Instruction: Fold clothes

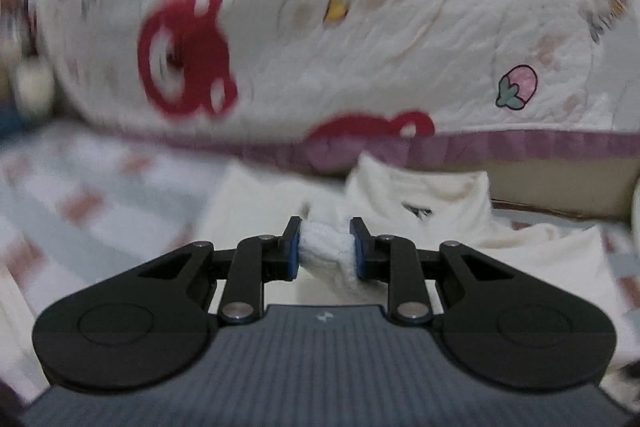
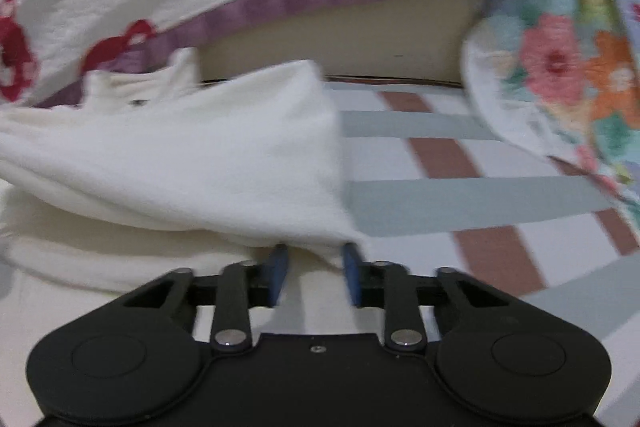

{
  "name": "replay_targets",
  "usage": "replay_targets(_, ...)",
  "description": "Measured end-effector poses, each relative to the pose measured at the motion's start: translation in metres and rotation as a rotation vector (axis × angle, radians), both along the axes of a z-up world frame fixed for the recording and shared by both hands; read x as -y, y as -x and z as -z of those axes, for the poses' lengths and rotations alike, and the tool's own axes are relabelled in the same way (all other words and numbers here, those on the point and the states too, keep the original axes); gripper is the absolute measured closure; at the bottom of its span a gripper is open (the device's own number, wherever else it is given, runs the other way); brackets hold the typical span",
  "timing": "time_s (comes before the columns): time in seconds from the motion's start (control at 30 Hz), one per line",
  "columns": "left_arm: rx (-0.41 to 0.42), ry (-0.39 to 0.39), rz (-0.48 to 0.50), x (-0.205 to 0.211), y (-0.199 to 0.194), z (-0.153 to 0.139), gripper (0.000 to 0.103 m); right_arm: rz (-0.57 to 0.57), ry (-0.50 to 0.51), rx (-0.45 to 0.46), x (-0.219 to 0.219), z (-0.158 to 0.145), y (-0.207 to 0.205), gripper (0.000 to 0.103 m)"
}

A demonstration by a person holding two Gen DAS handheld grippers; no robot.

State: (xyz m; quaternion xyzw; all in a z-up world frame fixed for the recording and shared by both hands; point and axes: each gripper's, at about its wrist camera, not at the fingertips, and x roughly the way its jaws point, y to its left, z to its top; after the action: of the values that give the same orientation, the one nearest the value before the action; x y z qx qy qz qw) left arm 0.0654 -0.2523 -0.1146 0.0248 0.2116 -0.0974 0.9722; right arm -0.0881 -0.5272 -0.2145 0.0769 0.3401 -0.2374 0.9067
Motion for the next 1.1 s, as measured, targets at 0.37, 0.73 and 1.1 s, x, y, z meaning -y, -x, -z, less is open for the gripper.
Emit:
replay_targets(0.37, -0.697, 0.597, -0.081, -0.084, -0.048, 0.089, 0.078, -0.149, -0.237, 0.085, 0.014, -0.034, 0.017, 0.056)
replay_targets(0.73, -0.545, 0.341, 0.007, -0.071, -0.046, 0.077, 0.079, -0.059, -0.31, 0.21, 0.1, -0.041, -0.075, 0.034)
replay_targets(1.1, -0.522, 0.292, 0.024, -0.082, -0.049, 0.09, 0.082, -0.009, -0.169, 0.026, 0.128, 0.02, -0.167, 0.087)
